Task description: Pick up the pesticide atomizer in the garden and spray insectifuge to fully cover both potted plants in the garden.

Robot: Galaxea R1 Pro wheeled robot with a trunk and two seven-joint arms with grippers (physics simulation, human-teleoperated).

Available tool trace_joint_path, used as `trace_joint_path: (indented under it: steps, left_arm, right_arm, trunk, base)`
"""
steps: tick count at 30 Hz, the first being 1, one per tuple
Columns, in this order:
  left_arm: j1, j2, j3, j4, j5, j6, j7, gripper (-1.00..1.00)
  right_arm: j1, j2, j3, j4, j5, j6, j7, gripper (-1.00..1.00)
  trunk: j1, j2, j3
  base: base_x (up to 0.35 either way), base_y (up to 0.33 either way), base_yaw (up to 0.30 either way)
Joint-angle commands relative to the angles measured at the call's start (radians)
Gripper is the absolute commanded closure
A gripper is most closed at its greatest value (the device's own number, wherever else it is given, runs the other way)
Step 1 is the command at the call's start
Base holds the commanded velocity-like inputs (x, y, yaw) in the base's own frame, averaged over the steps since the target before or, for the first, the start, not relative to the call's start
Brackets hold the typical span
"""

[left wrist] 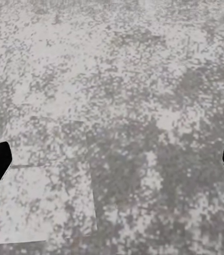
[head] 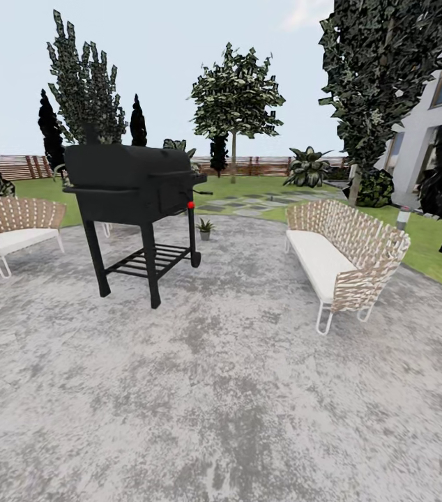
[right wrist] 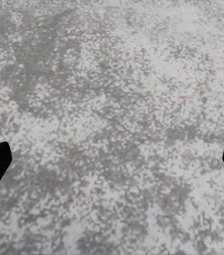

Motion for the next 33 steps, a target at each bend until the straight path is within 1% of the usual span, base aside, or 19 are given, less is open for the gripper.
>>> trace_joint_path:
  steps: [1,5,8,25,33]
  left_arm:
    - [0.0,0.0,0.0,0.001,0.001,-0.003,0.0,-1.0]
    - [0.0,0.0,0.0,0.0,0.001,-0.003,0.0,-1.0]
    - [0.0,0.0,0.0,0.0,0.001,-0.003,0.0,-1.0]
    - [0.0,0.001,-0.002,0.001,0.001,-0.003,0.0,-1.0]
    - [0.0,0.0,-0.002,0.001,0.001,-0.003,0.0,-1.0]
  right_arm:
    - [0.0,0.0,0.0,-0.005,0.0,-0.004,0.0,-1.0]
    - [0.001,-0.001,0.0,-0.008,-0.001,-0.006,0.0,-1.0]
    - [0.001,-0.001,0.0,-0.008,-0.001,-0.006,0.001,-1.0]
    - [0.001,0.0,0.0,-0.001,0.0,-0.005,0.002,-1.0]
    - [0.001,0.0,0.001,-0.001,0.002,-0.006,0.001,-1.0]
  trunk:
    - [0.0,0.0,-0.001]
    - [0.0,0.0,-0.001]
    - [0.0,0.0,-0.001]
    - [0.0,0.0,-0.001]
    - [0.0,0.0,-0.001]
  base:
    - [0.327,0.0,0.0]
    - [0.334,0.0,-0.004]
    - [0.337,0.0,-0.142]
    - [0.338,0.0,-0.252]
    - [0.338,0.0,-0.044]
